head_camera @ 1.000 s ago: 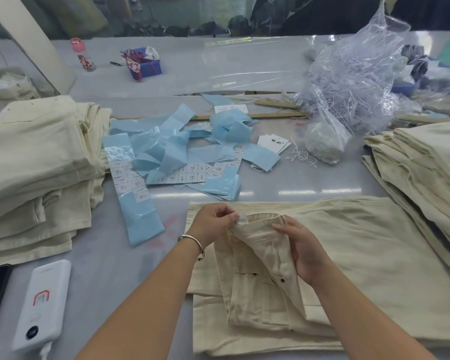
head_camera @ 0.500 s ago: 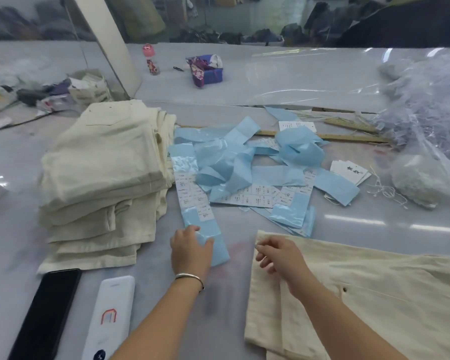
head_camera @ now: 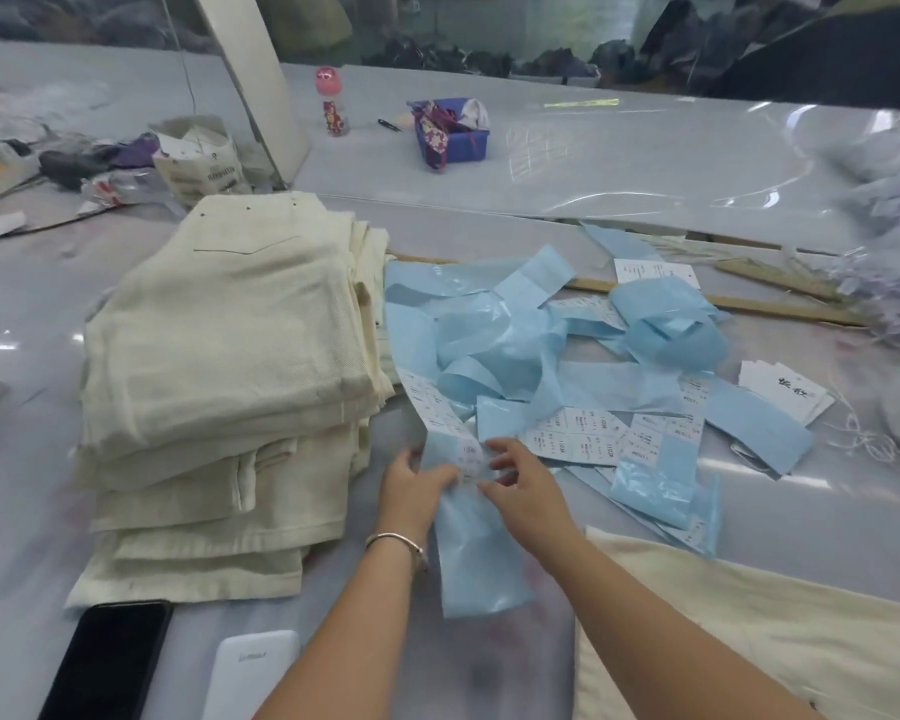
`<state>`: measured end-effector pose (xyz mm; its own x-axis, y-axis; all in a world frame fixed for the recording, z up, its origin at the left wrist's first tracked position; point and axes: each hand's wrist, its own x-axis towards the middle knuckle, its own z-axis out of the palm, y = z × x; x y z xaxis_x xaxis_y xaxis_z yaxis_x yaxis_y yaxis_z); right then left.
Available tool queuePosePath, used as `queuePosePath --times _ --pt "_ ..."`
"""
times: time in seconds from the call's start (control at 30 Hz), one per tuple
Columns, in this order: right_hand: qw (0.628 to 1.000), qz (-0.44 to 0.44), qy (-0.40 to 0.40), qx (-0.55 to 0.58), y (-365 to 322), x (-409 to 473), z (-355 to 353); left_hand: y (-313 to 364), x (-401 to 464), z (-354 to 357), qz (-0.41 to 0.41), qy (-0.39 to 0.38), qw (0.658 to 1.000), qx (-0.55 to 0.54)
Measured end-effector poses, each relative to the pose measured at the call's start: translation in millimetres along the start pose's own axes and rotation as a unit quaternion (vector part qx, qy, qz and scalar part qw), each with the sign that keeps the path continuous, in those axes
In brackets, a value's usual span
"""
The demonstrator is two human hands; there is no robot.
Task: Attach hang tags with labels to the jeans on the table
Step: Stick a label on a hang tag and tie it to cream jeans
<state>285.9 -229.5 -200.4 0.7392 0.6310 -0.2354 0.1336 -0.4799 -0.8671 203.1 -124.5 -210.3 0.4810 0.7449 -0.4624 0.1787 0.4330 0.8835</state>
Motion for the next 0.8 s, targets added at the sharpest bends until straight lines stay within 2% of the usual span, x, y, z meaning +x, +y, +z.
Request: queuePosePath --times 0.1,0.2,0.33,0.47,0.63,0.8 --pt "0.996 -0.081 -0.004 -0.043 -7 9 -3 6 1 -8 -0.063 -0.126 0.986 -0.093" --pt "0.985 -0.132 -0.012 -0.110 -12 18 -3 12 3 -14 -0.064 -0.190 0.974 -0.107" --pt "0.971 -0.171 -0.003 -0.170 -16 23 0 14 10 -13 -0.033 -0.144 0.983 -0.104" --pt "0.969 -0.193 0.029 -0.154 -21 23 1 13 14 -15 -0.044 -0.114 0.988 -0.098" --pt "0.953 -0.230 0.066 -0.185 -29 22 1 10 18 -15 -0.034 -0.090 0.992 -0.079" --pt "0.949 -0.243 0.074 -0.187 -34 21 1 10 21 -14 -0.023 -0.074 0.995 -0.058"
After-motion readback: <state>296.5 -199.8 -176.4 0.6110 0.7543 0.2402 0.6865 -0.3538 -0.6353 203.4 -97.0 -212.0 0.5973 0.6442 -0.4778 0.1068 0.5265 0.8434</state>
